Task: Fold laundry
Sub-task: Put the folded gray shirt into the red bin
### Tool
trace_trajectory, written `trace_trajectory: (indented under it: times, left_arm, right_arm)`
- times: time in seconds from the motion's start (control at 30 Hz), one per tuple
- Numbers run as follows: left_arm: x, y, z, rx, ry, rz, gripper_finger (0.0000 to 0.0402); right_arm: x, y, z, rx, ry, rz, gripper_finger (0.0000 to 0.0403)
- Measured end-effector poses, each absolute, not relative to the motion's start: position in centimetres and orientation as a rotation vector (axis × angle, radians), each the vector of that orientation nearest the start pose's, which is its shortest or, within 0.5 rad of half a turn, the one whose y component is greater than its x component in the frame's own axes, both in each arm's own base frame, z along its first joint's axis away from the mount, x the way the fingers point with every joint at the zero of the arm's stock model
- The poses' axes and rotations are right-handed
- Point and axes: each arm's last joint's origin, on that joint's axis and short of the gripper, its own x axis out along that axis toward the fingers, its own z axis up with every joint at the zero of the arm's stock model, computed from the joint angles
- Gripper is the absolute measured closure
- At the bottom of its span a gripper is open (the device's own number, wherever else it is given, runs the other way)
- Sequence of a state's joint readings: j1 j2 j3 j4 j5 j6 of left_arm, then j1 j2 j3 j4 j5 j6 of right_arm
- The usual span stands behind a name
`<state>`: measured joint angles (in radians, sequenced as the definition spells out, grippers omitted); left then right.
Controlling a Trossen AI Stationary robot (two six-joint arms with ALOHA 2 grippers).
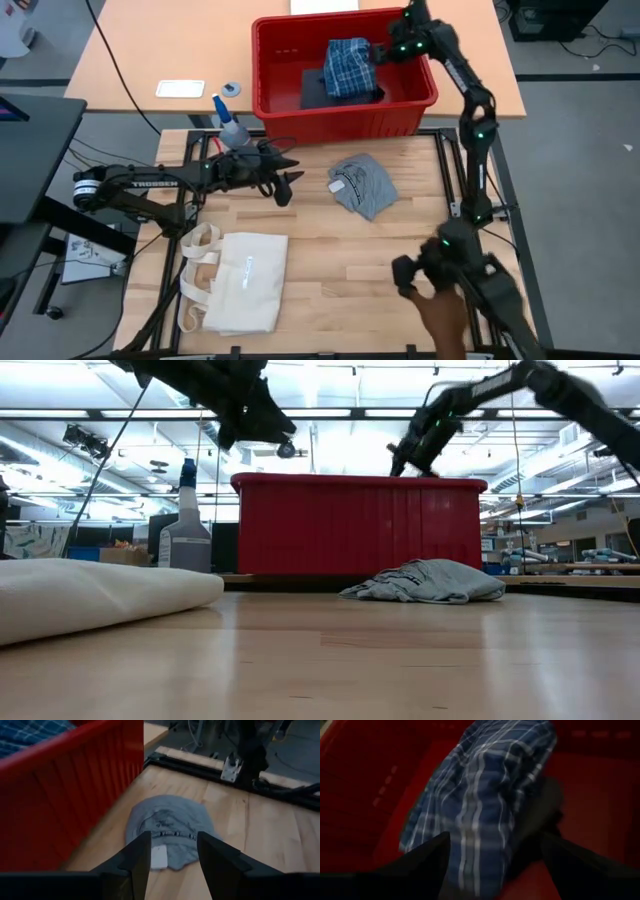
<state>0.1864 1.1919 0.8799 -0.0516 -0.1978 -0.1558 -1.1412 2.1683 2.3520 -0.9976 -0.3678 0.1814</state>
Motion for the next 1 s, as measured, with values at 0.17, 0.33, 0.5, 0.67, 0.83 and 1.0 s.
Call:
trace_trajectory:
  times: [0.17, 0.33, 0.5, 0.67, 0.83, 1.0]
  left_arm:
    - [26.8, 5.7, 28.7, -0.199, 0.346, 0.397, 0.0237]
    - [30.1, 6.4, 25.9, -0.248, 0.347, 0.292, 0.0237]
    - [33.3, 7.0, 23.4, -0.245, 0.283, 0.272, 0.0237]
    - [35.0, 7.3, 21.3, -0.220, 0.323, 0.270, 0.0237]
    - [36.4, 7.6, 19.7, -0.225, 0.363, 0.271, 0.0237]
    - [37.8, 7.9, 18.3, -0.231, 0.395, 0.276, 0.0237]
  right_arm:
    - [18.5, -37.0, 40.5, 0.741, 0.555, -0.728, 0.0091]
    - [18.8, -30.4, 43.0, 0.798, 0.661, -0.396, 0.0098]
    - [20.0, -24.7, 42.5, 0.798, 0.805, -0.187, 0.0106]
    - [20.6, -20.6, 38.4, 0.816, 0.908, -0.152, 0.0119]
    - [19.7, -19.2, 31.5, 0.849, 0.862, -0.300, 0.0132]
    - [18.7, -18.5, 23.8, 0.867, 0.815, -0.436, 0.0130]
